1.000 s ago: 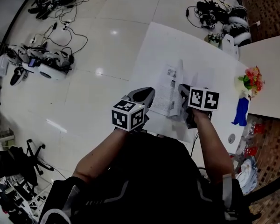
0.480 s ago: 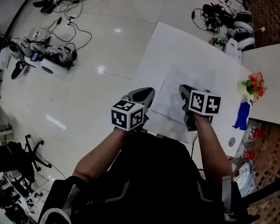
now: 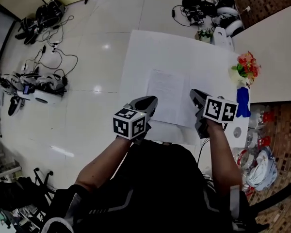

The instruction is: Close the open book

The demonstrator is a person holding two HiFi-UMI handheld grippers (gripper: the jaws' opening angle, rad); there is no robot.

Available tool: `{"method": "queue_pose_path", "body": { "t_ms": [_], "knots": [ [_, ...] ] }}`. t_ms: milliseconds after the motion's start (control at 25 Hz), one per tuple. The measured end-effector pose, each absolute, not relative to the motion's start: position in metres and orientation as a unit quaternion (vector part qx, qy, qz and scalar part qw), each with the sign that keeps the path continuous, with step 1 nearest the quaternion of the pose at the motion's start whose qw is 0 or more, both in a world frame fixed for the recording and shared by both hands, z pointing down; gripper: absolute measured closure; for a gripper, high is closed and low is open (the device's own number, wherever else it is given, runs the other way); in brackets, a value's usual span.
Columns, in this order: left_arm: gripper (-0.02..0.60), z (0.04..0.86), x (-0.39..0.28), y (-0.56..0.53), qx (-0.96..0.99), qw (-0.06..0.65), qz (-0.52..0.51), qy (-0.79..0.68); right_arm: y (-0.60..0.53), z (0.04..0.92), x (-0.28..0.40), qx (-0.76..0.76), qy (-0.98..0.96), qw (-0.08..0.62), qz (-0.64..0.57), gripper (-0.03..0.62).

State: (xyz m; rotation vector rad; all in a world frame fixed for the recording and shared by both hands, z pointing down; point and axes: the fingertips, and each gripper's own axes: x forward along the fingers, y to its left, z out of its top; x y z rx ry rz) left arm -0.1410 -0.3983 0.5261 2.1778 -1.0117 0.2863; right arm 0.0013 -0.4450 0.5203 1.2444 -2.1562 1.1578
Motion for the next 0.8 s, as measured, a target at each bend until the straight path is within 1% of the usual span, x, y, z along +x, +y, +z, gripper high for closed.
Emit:
{"method": "queue_pose_path", "body": {
  "t_ms": [160,320,560,800],
  "knots": [
    [0.574,0.532,-0.127,-0.393,0.841,0.355,0.117,-0.391,-0.436,0.526,-0.016,0.403,-0.787,0.200,0.423,0.560],
    [0.574,0.536,-0.141,-0.387,0.830,0.360,0.111,-0.412,-0.433,0.526,-0.061,0.343,-0.812,0.214,0.420,0.560],
    [0.574,0.539,-0.189,-0.373,0.803,0.373,0.094,-0.455,-0.421,0.534,-0.153,0.234,-0.841,0.251,0.417,0.560],
    [0.574,0.530,-0.263,-0.345,0.769,0.380,0.071,-0.509,-0.405,0.567,-0.241,0.167,-0.843,0.270,0.434,0.560]
  ]
}}
